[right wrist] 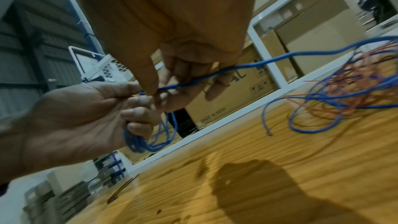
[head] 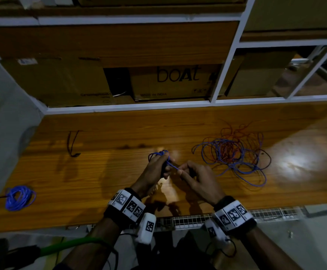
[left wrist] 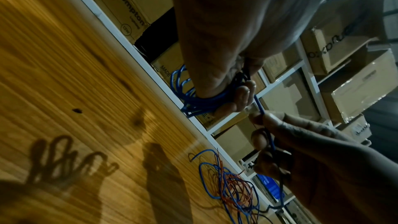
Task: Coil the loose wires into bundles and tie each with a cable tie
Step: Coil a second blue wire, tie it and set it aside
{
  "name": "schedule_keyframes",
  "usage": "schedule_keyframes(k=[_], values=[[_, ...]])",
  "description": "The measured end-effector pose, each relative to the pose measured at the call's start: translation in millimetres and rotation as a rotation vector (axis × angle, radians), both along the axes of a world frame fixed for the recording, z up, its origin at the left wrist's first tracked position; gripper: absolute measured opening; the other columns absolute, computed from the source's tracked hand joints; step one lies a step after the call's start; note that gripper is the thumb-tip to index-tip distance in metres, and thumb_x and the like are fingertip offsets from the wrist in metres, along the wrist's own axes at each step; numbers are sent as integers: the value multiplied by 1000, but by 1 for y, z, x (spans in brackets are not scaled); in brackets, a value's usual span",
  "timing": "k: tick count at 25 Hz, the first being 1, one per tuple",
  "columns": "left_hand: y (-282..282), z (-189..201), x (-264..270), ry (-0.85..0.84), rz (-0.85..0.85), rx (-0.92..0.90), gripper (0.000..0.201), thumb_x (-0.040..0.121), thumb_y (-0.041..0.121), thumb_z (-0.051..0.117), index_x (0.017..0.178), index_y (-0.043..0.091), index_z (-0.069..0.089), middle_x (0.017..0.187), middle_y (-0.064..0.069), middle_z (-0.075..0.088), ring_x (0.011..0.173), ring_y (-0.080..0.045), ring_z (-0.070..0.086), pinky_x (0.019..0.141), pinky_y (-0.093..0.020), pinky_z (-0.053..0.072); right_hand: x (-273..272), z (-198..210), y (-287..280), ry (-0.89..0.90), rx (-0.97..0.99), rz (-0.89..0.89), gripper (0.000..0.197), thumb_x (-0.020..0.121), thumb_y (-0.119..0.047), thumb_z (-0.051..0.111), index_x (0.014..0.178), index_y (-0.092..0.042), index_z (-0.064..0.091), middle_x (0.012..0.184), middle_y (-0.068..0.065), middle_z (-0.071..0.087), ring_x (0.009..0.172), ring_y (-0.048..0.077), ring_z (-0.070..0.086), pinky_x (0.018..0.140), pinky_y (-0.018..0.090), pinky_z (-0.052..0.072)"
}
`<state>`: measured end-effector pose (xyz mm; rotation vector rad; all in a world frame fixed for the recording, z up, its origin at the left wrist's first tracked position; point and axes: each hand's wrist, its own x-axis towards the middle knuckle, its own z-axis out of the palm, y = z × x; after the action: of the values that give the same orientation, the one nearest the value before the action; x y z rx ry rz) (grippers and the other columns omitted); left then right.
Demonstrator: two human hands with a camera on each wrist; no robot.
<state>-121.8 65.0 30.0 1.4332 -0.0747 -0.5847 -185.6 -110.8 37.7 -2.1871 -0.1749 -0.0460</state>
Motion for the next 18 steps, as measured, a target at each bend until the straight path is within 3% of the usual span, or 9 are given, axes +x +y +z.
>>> schedule_keyframes(k=[4,6,8,12,15,18], values=[[-5,0,-5,5,7,-12,31,109,24,35,95,8,57,64,2,48,57,-12,45,56,-26,38,-1,2,0,-20,30,38,10,98,-21,63,91,-28,66,73,-18,69,68,1,65,57,13,42],[-9,-3,-8,29,16,-29,25,107,21,40,96,8,58,66,1,50,58,-12,49,58,-27,39,1,6,5,-54,61,2,18,97,-18,66,85,-31,64,72,-23,68,69,-1,66,59,10,42],[-10,-7,-6,12,3,-33,25,106,25,43,100,6,59,68,1,55,59,-12,53,62,-30,41,3,7,7,-76,119,-50,20,94,-15,69,80,-28,63,70,-23,69,67,0,67,59,12,45],[-11,-8,-5,-53,-19,-31,34,109,27,36,103,4,60,65,3,60,59,-13,55,58,-26,45,4,9,9,-92,225,-89,18,91,-21,73,78,-14,64,70,-9,73,63,7,70,59,27,55],[-10,-2,-1,-25,53,-92,36,109,25,34,97,5,61,65,1,60,58,-13,53,56,-26,42,2,4,7,-85,146,-88,17,93,-29,70,79,-23,64,73,-19,70,66,4,67,58,24,51],[-4,2,8,20,129,-145,37,109,23,30,94,5,59,71,-1,56,59,-13,49,60,-30,38,-5,-7,-2,-42,91,-2,12,101,-31,58,91,-29,65,78,-15,69,72,6,66,61,26,48]])
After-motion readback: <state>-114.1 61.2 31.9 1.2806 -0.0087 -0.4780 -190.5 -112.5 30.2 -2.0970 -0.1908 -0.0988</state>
